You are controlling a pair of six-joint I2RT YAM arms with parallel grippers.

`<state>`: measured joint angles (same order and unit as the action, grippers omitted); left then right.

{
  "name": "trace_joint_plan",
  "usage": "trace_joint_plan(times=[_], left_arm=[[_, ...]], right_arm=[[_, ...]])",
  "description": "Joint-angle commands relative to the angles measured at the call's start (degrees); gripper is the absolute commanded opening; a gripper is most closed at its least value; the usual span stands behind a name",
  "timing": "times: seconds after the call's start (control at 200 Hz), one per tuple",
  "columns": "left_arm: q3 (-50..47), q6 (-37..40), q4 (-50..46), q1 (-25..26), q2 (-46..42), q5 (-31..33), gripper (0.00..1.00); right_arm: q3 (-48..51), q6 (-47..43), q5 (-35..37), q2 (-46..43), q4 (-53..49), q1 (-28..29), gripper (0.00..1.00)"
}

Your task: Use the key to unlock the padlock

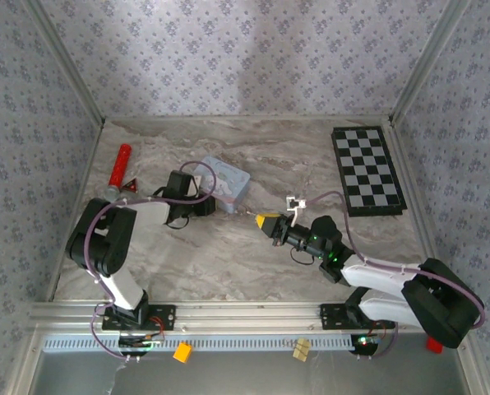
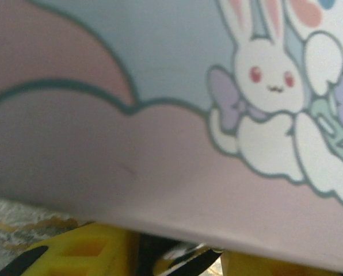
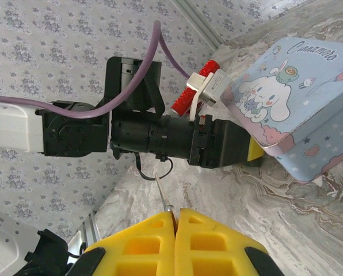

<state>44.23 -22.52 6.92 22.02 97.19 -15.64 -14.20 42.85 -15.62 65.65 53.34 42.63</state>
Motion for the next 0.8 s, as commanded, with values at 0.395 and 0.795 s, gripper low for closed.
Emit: trace_joint_plan(times=[0.395, 0.795], left_arm=[[-3.82, -5.49, 6.27, 3.92, -2.80, -2.67, 0.08], [-4.87, -26.20, 6.49, 10.10, -12.49, -8.09, 0.04]], right_arm=[[-0.67, 1.89, 4.66, 2.44, -2.60, 0.34, 0.00], [-1.78, 20.22, 7.62, 24.46, 13.94, 4.08, 0.00]])
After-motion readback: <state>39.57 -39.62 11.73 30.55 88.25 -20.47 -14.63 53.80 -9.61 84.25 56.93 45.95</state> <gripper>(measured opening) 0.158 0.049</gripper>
